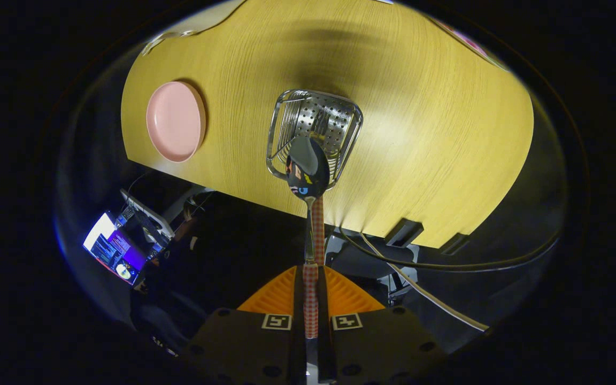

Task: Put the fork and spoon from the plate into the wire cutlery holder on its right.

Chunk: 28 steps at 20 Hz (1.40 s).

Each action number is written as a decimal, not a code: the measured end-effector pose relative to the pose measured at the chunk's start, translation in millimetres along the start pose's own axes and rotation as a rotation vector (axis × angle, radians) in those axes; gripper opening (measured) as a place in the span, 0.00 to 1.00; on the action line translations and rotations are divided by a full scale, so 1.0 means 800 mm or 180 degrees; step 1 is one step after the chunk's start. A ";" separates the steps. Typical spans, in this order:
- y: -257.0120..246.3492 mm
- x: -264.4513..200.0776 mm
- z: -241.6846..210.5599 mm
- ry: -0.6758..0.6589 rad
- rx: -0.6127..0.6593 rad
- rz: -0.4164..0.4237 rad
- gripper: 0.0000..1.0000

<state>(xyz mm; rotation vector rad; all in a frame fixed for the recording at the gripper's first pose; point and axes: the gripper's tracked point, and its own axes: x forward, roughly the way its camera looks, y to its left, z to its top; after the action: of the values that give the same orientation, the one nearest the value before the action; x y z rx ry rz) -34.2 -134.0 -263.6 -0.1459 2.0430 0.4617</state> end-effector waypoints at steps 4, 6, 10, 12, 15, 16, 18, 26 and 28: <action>-0.004 -0.007 0.003 0.0163 0.0012 -0.0054 0.13; -0.003 -0.012 0.005 0.0179 0.0007 -0.0034 0.15; -0.003 -0.013 0.005 0.0222 -0.0018 -0.0038 0.15; -0.002 -0.015 0.007 0.0204 -0.0014 -0.0022 0.15; -0.002 -0.019 0.008 0.0124 0.0010 0.0026 0.15; 0.000 -0.021 0.009 0.0092 0.0025 0.0058 0.15; 0.002 -0.024 0.011 0.0035 0.0058 0.0111 0.15; 0.003 -0.030 0.035 -0.0279 0.0184 0.0236 0.17; 0.004 -0.031 0.033 -0.0321 0.0156 0.0250 0.17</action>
<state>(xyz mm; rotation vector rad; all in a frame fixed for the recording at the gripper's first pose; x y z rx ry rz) -1.3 -123.1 -252.8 -0.0124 1.9644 0.4581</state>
